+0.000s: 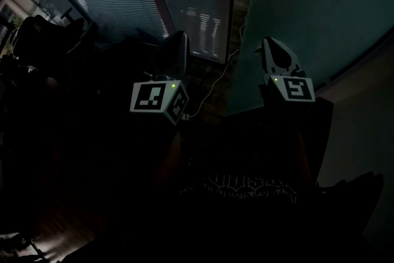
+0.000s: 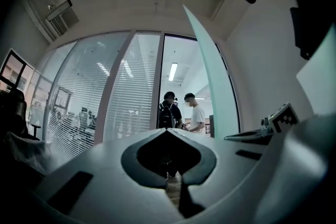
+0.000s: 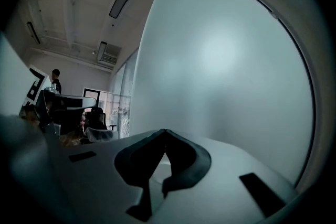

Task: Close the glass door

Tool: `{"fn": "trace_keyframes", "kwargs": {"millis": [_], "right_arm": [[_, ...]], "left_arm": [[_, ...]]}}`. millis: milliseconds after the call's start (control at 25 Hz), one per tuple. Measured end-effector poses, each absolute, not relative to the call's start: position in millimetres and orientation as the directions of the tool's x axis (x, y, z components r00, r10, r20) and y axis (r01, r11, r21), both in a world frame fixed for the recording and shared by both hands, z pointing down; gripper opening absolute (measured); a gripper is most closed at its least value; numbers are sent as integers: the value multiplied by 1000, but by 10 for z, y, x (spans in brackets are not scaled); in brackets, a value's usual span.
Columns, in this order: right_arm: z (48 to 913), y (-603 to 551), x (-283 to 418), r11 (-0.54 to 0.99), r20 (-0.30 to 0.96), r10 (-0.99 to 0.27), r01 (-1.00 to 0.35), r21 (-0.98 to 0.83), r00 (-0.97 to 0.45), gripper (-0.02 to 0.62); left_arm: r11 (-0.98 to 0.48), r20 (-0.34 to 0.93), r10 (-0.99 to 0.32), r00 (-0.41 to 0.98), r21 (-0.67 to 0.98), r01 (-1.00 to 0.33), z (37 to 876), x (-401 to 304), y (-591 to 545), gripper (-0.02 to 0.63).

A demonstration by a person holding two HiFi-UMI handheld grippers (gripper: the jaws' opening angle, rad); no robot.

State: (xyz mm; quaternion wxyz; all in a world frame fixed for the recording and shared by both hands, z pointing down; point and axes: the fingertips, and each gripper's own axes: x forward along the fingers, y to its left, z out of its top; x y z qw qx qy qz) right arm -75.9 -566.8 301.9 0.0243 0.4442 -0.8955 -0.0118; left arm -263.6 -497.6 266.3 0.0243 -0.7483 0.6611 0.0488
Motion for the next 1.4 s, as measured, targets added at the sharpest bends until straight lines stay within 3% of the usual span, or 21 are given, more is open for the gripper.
{"fn": "trace_keyframes", "kwargs": {"millis": [280, 920, 1400], "right_arm": [[3001, -6168, -925, 560, 29, -828, -828, 18, -559, 3], [2934, -7412, -1420, 375, 50, -926, -927, 8, -375, 3], [2904, -7520, -1425, 351, 3, -936, -936, 14, -351, 3]], "left_arm": [[-135, -96, -987, 131, 35, -990, 2655, -2961, -5522, -5], [-363, -52, -931, 362, 9, -932, 2479, -3442, -6929, -5], [-368, -67, -928, 366, 21, -930, 2635, -3500, -6959, -5]]}}
